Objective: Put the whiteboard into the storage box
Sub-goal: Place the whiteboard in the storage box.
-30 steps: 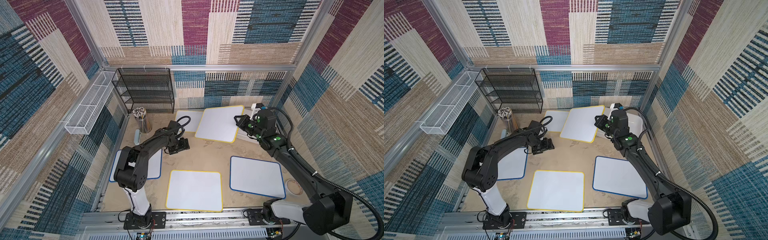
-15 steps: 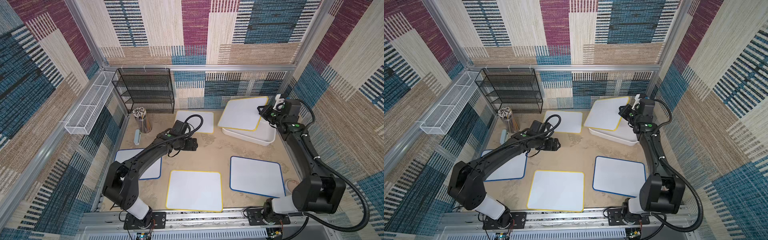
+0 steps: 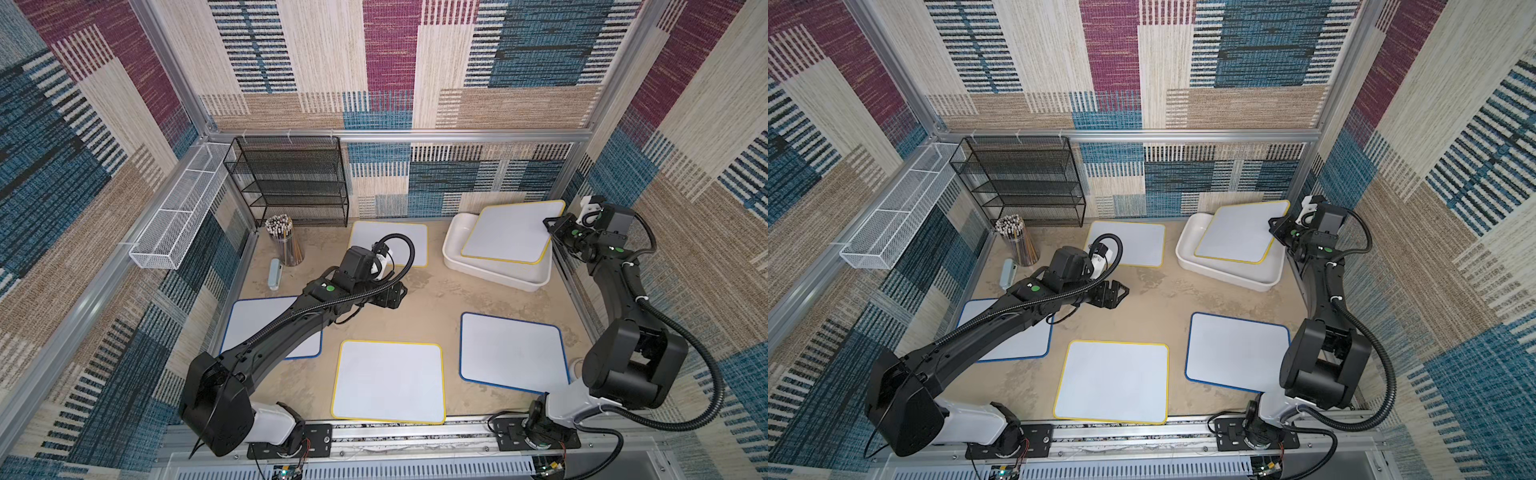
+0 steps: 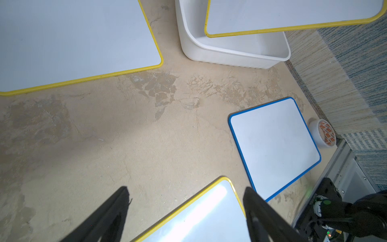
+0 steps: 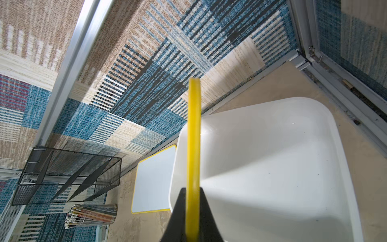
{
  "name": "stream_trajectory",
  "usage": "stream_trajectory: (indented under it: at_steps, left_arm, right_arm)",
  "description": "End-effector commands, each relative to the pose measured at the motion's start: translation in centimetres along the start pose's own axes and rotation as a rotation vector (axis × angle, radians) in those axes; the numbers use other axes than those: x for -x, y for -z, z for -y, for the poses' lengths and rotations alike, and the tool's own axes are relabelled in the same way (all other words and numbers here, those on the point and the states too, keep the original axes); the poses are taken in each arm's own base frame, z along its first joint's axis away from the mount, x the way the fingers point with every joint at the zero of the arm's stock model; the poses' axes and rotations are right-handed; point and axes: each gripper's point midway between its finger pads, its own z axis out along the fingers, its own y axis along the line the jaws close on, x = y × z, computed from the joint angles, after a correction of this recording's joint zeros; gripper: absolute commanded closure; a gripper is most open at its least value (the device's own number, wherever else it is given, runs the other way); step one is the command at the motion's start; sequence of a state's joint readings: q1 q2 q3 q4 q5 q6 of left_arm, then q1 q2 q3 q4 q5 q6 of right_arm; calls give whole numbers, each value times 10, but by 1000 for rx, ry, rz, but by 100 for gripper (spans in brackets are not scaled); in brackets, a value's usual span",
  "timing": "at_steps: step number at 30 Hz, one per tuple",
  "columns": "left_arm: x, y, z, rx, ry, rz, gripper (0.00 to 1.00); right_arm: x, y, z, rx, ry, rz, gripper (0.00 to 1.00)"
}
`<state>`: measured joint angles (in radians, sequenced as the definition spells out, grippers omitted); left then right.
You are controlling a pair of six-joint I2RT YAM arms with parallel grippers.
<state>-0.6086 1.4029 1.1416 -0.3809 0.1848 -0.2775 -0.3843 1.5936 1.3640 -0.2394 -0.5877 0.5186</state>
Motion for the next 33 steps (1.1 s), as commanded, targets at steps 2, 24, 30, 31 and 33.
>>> stream_trajectory:
  at_steps: [2,24,30,31,33]
  left_arm:
    - [5,-4,4,-22,-35,14,13]
    - [-4,-19,0,-20,-4,-35,13]
    - [-5,-19,0,-19,2,-35,13]
    - [-5,-18,0,-19,2,-35,13]
    - [-5,-19,-1,-18,3,-37,13]
  right_arm:
    - [6,-14,-12,104,53,-9,100]
    - [-59,-57,39,146,-70,-187,93]
    - [-63,-61,49,138,-77,-181,87]
    - [-64,-63,53,136,-85,-182,86]
    - [-67,-65,58,139,-97,-186,84]
